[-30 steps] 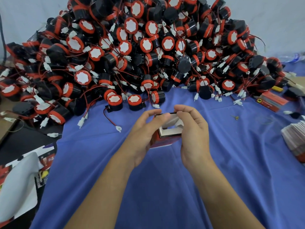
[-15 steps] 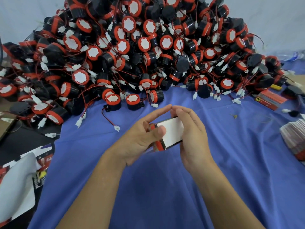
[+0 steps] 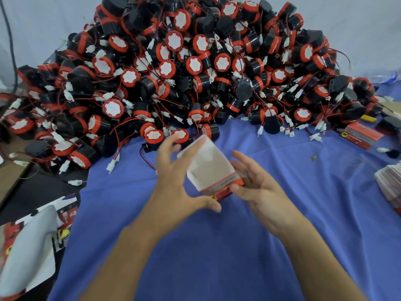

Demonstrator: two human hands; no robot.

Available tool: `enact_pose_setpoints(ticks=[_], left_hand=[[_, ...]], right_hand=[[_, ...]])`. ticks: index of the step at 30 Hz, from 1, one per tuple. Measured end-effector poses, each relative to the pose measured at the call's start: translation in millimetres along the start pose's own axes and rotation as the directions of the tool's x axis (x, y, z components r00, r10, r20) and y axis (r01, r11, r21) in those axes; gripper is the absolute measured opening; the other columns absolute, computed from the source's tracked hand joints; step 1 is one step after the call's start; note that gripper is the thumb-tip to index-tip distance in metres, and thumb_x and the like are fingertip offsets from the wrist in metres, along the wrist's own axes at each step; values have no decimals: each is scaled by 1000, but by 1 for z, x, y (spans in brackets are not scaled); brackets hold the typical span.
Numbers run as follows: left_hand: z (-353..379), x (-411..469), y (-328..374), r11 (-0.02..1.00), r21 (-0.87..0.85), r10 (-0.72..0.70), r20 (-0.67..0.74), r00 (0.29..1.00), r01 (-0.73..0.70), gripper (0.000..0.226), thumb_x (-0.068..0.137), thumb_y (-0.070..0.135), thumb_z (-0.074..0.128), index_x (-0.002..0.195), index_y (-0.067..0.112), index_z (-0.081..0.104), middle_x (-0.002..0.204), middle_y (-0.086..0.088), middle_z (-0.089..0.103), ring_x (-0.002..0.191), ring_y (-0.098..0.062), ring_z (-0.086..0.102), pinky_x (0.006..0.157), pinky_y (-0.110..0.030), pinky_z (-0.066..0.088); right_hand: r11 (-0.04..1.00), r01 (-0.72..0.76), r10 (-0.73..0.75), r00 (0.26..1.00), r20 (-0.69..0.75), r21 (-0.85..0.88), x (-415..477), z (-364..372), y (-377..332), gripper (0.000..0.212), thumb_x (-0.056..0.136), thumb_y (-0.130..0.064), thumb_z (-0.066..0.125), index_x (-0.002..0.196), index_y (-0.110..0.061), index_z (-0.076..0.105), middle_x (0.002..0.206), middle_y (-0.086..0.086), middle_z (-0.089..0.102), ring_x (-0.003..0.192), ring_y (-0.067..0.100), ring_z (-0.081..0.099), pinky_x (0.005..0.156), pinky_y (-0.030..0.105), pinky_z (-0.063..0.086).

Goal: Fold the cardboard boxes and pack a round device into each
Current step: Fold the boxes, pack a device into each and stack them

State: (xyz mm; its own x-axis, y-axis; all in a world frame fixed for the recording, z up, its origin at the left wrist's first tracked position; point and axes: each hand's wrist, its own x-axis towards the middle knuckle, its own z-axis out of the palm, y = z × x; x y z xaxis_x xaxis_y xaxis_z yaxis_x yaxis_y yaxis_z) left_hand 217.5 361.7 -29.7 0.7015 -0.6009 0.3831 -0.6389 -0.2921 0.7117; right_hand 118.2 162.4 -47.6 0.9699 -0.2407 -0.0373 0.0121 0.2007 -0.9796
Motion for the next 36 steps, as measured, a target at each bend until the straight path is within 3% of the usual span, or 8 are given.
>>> enact_pose_setpoints(ticks=[2, 7, 10, 14, 21, 27, 31, 36], left_hand=[[6, -10, -9, 972, -189, -159, -107, 981, 137, 131, 51, 58, 96, 155, 59, 15, 167, 16, 5, 154, -1, 12, 116, -28, 28], [23, -22, -16, 842, -430, -278, 173, 945, 327, 91, 83, 18, 85, 153, 44, 34, 132, 24, 64, 126, 3, 58, 98, -19, 53], [25, -20, -13, 878, -380, -246, 164, 955, 292, 58, 90, 12, 78, 136, 40, 56, 133, 26, 62, 128, 4, 56, 97, -17, 52], [7, -13, -8, 791, -471, -311, 237, 920, 389, 73, 73, 43, 84, 140, 43, 54, 137, 25, 60, 127, 9, 54, 97, -19, 53], [15, 75, -14, 568, -696, -491, 142, 860, 439, 23, 105, 18, 58, 126, 19, 66, 127, -3, 68, 115, -15, 68, 92, -24, 58], [60, 151, -40, 707, -446, -500, 234, 834, 549, 14, 100, 7, 51, 104, 17, 61, 98, -7, 55, 90, -19, 48, 80, -37, 40], [71, 168, -53, 705, -450, -523, 192, 830, 548, 43, 94, -5, 45, 126, 19, 58, 115, -6, 71, 107, -25, 65, 88, -36, 54], [64, 161, -48, 682, -498, -521, 184, 834, 536, 51, 99, -7, 43, 145, 14, 48, 116, 2, 68, 112, -24, 66, 96, -42, 59]], right_hand=[[982, 6, -6, 1000, 0, -187, -4, -8, 4, 70, 92, 13, 64, 146, -29, 50, 146, -7, 59, 135, 5, 54, 107, 29, 48], [772, 41, -47, 999, 7, -634, -11, -23, 11, 65, 84, 4, 77, 137, -28, 57, 134, -10, 63, 128, 9, 58, 111, 44, 46], [753, 37, -24, 999, 29, -657, -13, -22, 7, 69, 84, 1, 78, 139, -33, 54, 135, -11, 63, 128, 9, 57, 111, 42, 46], [865, -18, 154, 960, 232, -501, -18, -47, -18, 89, 88, 9, 68, 157, -36, 34, 155, -22, 46, 145, -3, 39, 120, 28, 35], [989, -111, 87, 970, -225, -95, 64, -56, -35, 52, 100, 11, 49, 141, -20, 59, 137, -5, 67, 124, 8, 63, 104, 26, 49], [923, -162, 116, 982, -147, -350, 151, -25, -28, 64, 101, 8, 50, 158, -14, 35, 160, 2, 42, 138, 20, 50, 108, 32, 45], [879, -77, 51, 996, -67, -471, 179, -14, -18, 54, 92, 7, 66, 137, -22, 57, 142, 6, 60, 102, 5, 66, 99, 29, 55], [714, -47, -127, 972, -196, -699, 189, -12, -4, 70, 82, -25, 86, 142, -13, 53, 130, -1, 63, 111, 10, 62, 91, 20, 44]])
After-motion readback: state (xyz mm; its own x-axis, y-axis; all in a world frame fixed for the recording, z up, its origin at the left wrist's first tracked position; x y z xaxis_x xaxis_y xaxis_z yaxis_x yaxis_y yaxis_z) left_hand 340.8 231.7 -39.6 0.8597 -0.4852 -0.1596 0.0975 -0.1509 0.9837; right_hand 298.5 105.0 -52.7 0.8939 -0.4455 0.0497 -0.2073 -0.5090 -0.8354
